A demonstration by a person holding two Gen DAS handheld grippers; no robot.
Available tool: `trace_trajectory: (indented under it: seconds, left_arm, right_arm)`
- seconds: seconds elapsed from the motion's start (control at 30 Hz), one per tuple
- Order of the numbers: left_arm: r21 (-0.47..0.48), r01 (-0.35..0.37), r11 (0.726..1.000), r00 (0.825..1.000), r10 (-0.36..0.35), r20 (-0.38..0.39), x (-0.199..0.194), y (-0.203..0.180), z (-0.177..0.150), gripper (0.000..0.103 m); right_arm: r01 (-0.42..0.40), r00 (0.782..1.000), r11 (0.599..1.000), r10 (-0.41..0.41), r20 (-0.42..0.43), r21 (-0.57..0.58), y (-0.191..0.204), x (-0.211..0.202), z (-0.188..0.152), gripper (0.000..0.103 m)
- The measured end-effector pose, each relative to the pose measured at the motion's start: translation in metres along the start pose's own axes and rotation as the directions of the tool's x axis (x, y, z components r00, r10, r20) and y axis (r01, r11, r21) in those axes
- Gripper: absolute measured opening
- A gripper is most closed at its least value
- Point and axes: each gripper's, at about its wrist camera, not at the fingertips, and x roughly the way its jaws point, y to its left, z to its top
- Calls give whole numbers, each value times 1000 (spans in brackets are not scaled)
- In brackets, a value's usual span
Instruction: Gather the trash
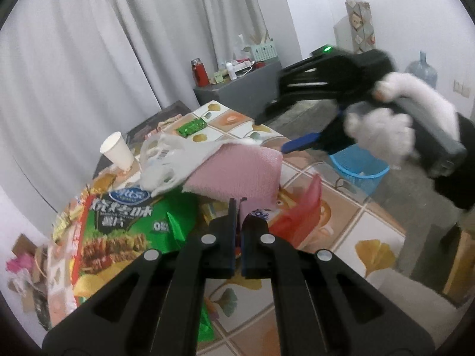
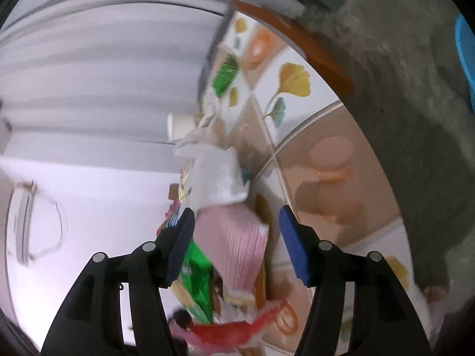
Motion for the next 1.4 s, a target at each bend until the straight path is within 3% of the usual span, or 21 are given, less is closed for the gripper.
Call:
trace_trajectory:
  seconds: [0.27,0.37,0.53,0.6,0.7,0.83,1.1,1.23,1.4]
  left_arm:
    - [-55,82,995,996,-81,26,-4,6,-8,0]
    - [-59,90,994,995,-88,41,-7,6,-9,0]
    - [-82,95,992,994,-90,54,-10,13,-9,0]
    - [-95,93,991,994,-88,57,-12,17,-10,0]
    - [-120,95,988,994,-88,66,-18,23,-11,0]
    - [-161,93,983,993,-80,85,-29,34,-10,1]
    - [-234,73,970,987,-36,160,-67,59,3,0]
    - [-260,108,960,978,-55,202,-86,64,14,0]
    - [-273,185,944,965,-122,230,-91,55,33,0]
  right_arm:
    - [75,997,997,-75,-3,-6,15,33,23,58]
    - [120,993,992,-120,5,-36,24,39,23,44]
    - [193,981,972,-186,60,-134,45,36,18,12]
    - [209,976,960,-194,94,-185,61,32,16,7]
    - [205,976,947,-180,119,-249,86,30,13,5]
    - [144,985,918,-98,139,-371,138,22,-1,4]
    - [91,975,795,52,218,-600,240,-33,-53,3]
    - [103,957,780,91,275,-617,246,-84,-71,3]
    - [164,924,804,79,375,-572,217,-152,-74,3]
